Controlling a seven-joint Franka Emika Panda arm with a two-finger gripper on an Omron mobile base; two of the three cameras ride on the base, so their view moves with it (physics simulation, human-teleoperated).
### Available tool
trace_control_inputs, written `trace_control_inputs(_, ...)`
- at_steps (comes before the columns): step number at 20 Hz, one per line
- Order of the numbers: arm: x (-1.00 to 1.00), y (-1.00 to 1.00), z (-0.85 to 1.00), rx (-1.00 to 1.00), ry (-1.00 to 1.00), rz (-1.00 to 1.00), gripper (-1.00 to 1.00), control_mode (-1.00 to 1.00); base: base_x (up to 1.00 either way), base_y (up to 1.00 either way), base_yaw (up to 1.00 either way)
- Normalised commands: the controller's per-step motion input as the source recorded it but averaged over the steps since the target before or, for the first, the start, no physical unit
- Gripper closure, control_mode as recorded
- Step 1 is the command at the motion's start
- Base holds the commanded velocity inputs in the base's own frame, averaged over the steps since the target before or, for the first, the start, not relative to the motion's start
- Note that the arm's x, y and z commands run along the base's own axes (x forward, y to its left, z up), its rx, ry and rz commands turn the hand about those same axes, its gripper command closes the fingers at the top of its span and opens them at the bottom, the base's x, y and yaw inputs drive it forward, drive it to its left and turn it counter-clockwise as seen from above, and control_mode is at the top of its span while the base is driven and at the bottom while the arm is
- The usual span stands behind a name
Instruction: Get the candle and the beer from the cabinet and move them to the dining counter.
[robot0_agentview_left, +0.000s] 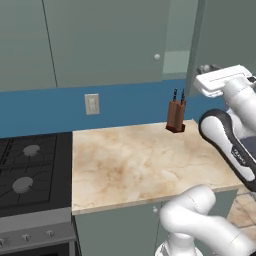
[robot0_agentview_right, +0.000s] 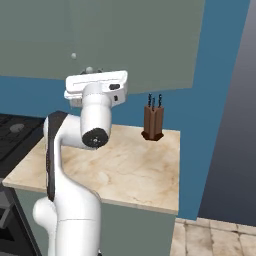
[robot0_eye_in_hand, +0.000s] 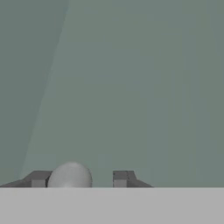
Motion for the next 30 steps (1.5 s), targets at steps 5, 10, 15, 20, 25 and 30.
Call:
trace_control_inputs(5, -0.74, -0.59, 0.25, -0.02, -0.07, 0.06, 1.0, -1.0, 0.0, 0.0, 0.0)
trace_control_inputs(10, -0.62, -0.44, 0.13, 0.0, -0.08, 0.06, -1.0, -1.0, 0.0, 0.0, 0.0)
trace_control_inputs(15, -0.77, -0.24, 0.01, 0.0, -0.15, 0.01, -1.0, -1.0, 0.0, 0.0, 0.0)
trace_control_inputs(20, -0.94, 0.02, 0.0, -0.01, -0.23, 0.0, -1.0, -1.0, 0.0, 0.0, 0.0)
trace_control_inputs(25, -0.73, 0.63, 0.0, -0.12, -0.09, 0.0, -1.0, -1.0, 0.0, 0.0, 0.0)
trace_control_inputs(30, -0.11, 1.0, -0.12, -0.25, 0.08, -0.03, -1.0, -1.0, 0.0, 0.0, 0.0)
